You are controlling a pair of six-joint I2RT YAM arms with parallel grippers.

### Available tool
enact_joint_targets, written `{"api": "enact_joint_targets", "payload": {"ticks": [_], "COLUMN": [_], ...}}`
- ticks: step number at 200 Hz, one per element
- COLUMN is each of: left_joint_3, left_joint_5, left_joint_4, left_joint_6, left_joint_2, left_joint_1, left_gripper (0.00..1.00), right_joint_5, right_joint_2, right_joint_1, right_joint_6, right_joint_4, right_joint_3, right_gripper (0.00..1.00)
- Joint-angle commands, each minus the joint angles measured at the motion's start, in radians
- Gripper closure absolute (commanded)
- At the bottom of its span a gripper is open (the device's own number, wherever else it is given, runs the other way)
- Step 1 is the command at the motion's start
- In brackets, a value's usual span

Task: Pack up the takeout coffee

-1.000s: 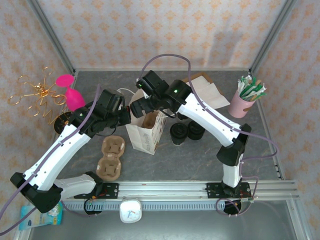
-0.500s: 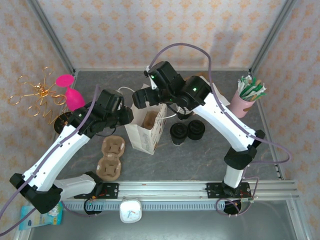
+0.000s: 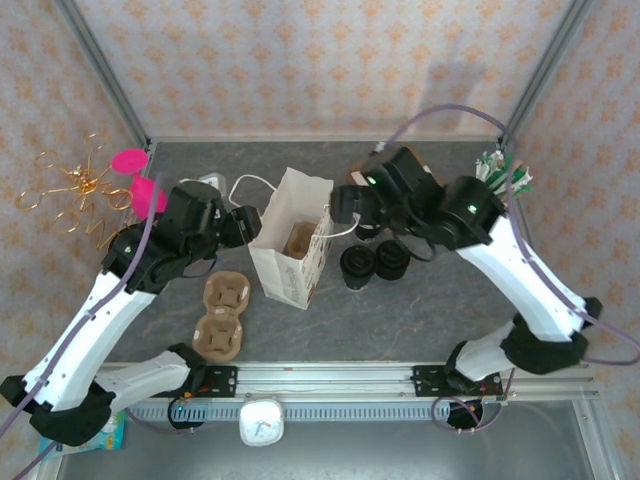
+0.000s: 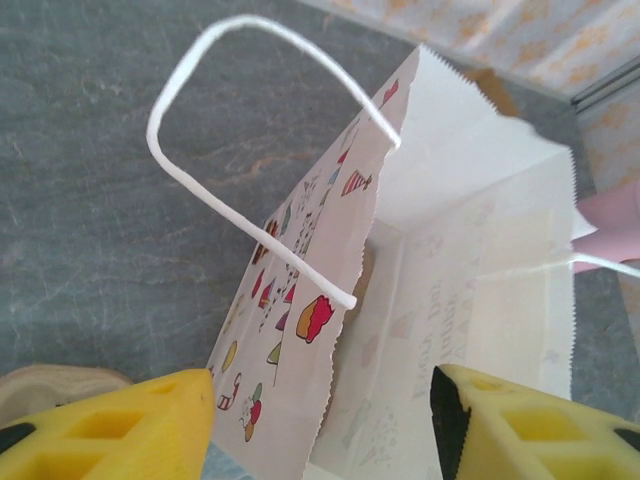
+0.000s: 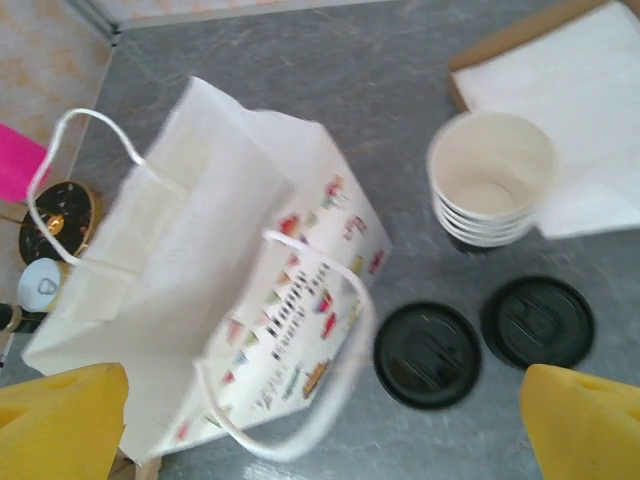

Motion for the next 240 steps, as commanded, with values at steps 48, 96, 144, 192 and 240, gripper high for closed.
{"api": "enact_joint_targets", "payload": {"ticks": [48, 96, 144, 192, 240], "left_joint_3": [-0.075, -0.145, -0.207, -0.253, -0.266], "left_joint_5": [-0.021, -0.027, -0.036, -0.008, 0.005], "left_joint_4": [0.127, 0.141, 0.18, 0.244, 0.259], "left_joint_6": [0.072, 0.055, 0.007, -0.001, 0.004], "left_joint_2": [-0.13, -0.176, -0.207, -0.164, -0.136], "left_joint_1": [-0.005, -0.005, -0.006, -0.005, -0.004], "left_gripper": [0.31, 0.31, 0.31, 0.31, 0.34], "right_joint_5": [0.068, -0.045, -0.085, -0.061, -0.047], "right_joint_2": [-0.151, -0.09, -0.019, 0.045, 0.11], "right_joint_1": [-0.026, -0.029, -0.048, -0.077, -0.088], "right_joint_6": [0.181, 0.164, 0.145, 0.113, 0.094], "right_joint_4": [0.007, 0.256, 0.395, 0.437, 0.437], "right_joint_3": [-0.473, -0.671, -0.729, -0.719, -0.703], "right_gripper": [0.01, 0.1, 0.1, 0.12, 0.16]}}
